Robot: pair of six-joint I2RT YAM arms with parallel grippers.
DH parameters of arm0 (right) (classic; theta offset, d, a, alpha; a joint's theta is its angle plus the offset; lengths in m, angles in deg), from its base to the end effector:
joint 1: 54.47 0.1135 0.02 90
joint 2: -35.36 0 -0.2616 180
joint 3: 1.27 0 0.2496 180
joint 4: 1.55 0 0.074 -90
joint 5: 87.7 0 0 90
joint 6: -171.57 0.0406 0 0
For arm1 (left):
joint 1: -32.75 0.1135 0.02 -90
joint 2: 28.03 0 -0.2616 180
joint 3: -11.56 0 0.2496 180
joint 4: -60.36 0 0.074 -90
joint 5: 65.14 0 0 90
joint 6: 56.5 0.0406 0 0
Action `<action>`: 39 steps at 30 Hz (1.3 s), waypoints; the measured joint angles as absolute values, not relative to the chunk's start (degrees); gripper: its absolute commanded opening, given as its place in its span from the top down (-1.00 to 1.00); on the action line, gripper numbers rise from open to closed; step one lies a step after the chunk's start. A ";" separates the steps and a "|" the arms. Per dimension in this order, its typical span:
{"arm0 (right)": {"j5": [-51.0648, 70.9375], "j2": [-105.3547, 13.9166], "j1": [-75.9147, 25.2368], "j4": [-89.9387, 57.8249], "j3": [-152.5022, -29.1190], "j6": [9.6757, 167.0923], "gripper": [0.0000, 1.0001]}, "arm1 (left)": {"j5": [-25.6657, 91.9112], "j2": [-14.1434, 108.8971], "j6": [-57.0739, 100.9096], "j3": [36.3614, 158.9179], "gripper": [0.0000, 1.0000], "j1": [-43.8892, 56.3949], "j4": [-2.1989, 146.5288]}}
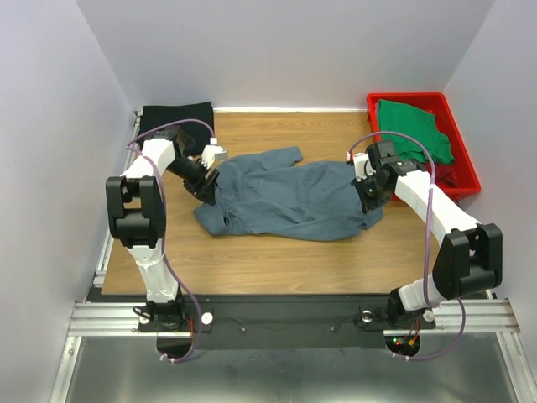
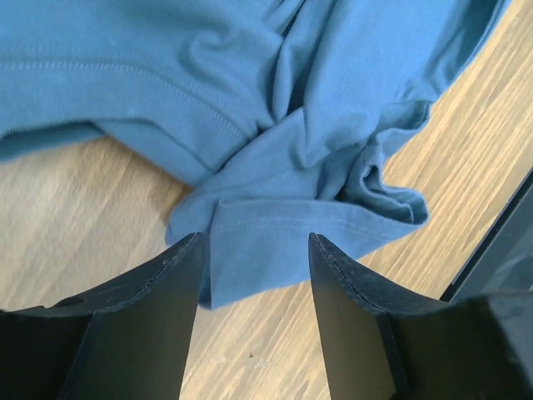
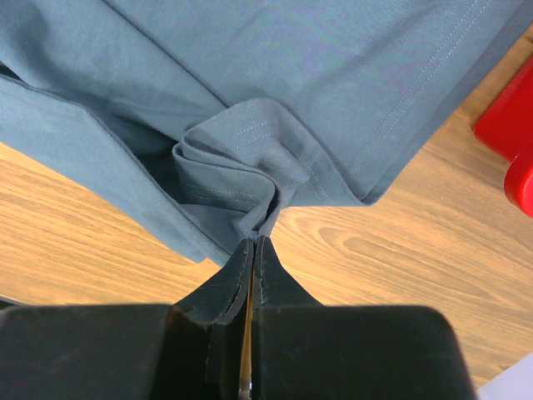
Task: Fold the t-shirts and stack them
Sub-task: Flatten the tshirt out
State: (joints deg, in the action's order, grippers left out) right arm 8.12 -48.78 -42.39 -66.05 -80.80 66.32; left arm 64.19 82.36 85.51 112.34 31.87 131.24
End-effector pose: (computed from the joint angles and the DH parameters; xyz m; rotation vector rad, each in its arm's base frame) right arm 0.2757 0.0632 0.2468 -0.6801 2.6872 0.1267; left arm 0.3742 -0.0315 0.2131 1.2281 2.2954 -0.7455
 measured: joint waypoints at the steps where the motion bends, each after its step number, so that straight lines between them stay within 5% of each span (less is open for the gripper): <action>1: 8.12 -48.78 -42.39 -66.05 -80.80 66.32 0.99 | 64.02 82.23 85.51 112.03 -0.32 32.17 131.15; 14: 8.12 -48.78 -42.39 -66.03 -80.80 66.32 0.99 | 60.85 82.58 85.70 108.52 -0.38 36.19 131.11; 29: 8.03 -48.78 -42.39 -66.03 -80.80 66.35 0.99 | 65.99 84.52 89.64 108.41 0.04 35.45 135.22; 35: 7.86 -48.78 -42.39 -66.05 -80.80 66.35 0.99 | 67.21 84.52 90.45 107.73 0.02 33.68 135.48; 39: 7.84 -48.78 -42.39 -66.05 -80.80 66.37 0.99 | 67.76 84.52 90.45 107.36 -0.20 32.83 135.57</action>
State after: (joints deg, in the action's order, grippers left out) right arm 7.84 -48.78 -42.39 -66.05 -80.80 66.37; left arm 67.76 84.52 90.45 107.36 32.83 135.57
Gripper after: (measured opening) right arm 0.018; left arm 0.546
